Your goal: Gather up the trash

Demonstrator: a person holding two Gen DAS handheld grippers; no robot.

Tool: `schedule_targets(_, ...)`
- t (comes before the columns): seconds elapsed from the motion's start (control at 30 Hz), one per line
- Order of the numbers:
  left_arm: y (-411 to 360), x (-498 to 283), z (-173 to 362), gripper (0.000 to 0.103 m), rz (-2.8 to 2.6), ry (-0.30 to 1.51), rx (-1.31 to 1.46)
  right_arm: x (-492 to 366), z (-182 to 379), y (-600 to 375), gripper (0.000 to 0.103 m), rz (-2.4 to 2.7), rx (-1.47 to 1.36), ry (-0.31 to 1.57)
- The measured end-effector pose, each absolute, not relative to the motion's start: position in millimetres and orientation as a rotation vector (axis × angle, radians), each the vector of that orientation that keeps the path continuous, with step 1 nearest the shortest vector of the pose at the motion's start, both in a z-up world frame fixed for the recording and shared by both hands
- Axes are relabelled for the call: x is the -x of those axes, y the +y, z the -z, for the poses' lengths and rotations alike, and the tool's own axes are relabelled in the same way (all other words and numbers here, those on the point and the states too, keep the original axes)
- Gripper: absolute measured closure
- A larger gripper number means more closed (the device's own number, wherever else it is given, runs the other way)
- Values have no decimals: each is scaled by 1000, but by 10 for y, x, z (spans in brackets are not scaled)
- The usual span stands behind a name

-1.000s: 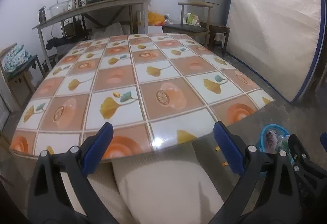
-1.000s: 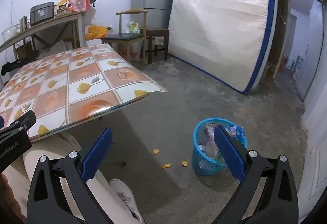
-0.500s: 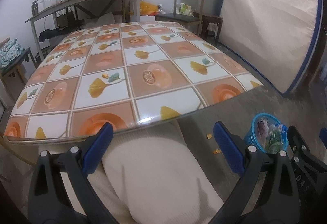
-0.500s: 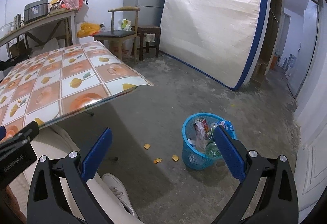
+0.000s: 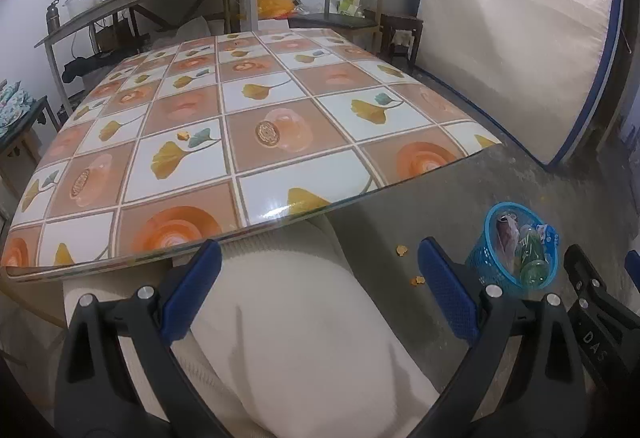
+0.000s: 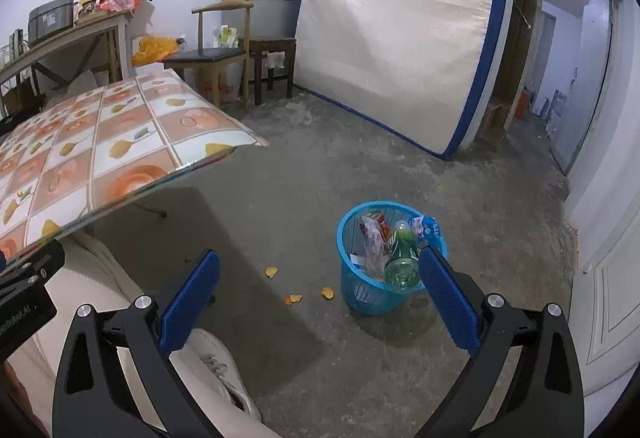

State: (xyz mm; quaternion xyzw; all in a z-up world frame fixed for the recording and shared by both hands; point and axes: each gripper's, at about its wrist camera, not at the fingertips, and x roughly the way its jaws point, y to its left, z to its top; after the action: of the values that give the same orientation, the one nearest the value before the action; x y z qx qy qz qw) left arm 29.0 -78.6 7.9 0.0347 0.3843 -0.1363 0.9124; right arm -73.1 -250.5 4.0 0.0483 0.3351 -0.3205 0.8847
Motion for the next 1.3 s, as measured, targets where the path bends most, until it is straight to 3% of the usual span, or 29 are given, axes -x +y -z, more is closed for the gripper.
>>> schedule_targets(1.3, -930, -125, -142, 8, 342, 757, -92, 854, -252, -2613, 6, 495, -4, 635)
